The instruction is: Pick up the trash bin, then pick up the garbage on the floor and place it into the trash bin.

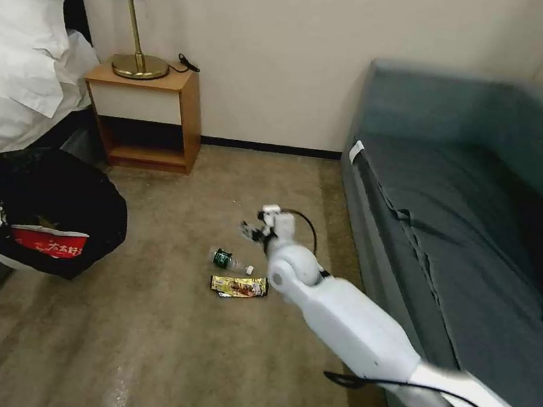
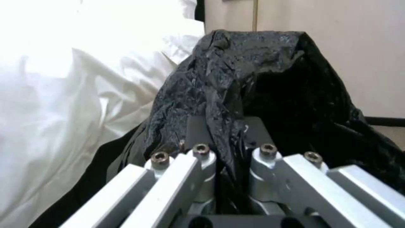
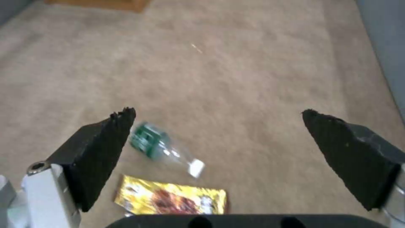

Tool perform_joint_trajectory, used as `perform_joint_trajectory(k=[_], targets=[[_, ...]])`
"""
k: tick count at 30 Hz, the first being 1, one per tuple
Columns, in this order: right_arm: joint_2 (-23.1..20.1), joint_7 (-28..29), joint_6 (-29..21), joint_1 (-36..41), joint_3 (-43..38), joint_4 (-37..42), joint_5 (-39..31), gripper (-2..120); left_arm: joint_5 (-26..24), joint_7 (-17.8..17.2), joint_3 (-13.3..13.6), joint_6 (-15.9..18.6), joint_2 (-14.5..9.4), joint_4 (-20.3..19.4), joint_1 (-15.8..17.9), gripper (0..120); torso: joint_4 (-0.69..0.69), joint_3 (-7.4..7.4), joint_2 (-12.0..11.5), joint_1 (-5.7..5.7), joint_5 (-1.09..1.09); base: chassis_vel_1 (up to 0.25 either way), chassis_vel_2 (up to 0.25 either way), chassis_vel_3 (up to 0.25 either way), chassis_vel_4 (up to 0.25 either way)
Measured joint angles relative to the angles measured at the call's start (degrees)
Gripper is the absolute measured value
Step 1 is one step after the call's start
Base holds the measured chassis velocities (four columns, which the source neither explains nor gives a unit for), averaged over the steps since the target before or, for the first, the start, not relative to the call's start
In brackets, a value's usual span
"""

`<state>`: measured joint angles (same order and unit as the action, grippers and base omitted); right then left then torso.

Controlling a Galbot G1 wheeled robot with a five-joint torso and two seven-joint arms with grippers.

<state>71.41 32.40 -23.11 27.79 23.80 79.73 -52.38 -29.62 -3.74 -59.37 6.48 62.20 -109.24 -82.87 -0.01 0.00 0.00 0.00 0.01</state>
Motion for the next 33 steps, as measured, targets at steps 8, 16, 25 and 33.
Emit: perform_joint_trajectory(k=[8,16,25,33], targets=[[-0.56,-3.82,2.43,4.79,-4.64,-1.6,5.09,100,0.18,0.05,0.02,-0.21,0.44,-0.13,-0.18,5,0.01,0.0,0.0,0.0,-0.01,0.0,0.0,0.0,0.0],[-0.52,-5.7,3.97,8.27,-7.26,-1.61,9.18,100,1.44,0.06,1.27,-0.87,1.75,-0.85,-1.06,5,0.01,0.0,0.0,0.0,-0.01,-0.005,0.004,0.006,-0.005],[-0.83,-6.87,4.94,10.89,-7.77,-1.24,12.43,100,1.43,0.02,0.32,-0.85,2.13,-2.15,-1.69,5,0.0,0.0,0.0,0.0,-0.01,-0.079,0.072,0.067,-0.081],[-0.72,-7.24,5.71,11.55,-7.17,-1.24,13.22,100,1.15,-0.06,-0.38,-0.77,2.32,-2.36,-2.34,5,0.01,0.0,0.0,0.0,-0.01,-0.047,0.05,0.046,-0.05]])
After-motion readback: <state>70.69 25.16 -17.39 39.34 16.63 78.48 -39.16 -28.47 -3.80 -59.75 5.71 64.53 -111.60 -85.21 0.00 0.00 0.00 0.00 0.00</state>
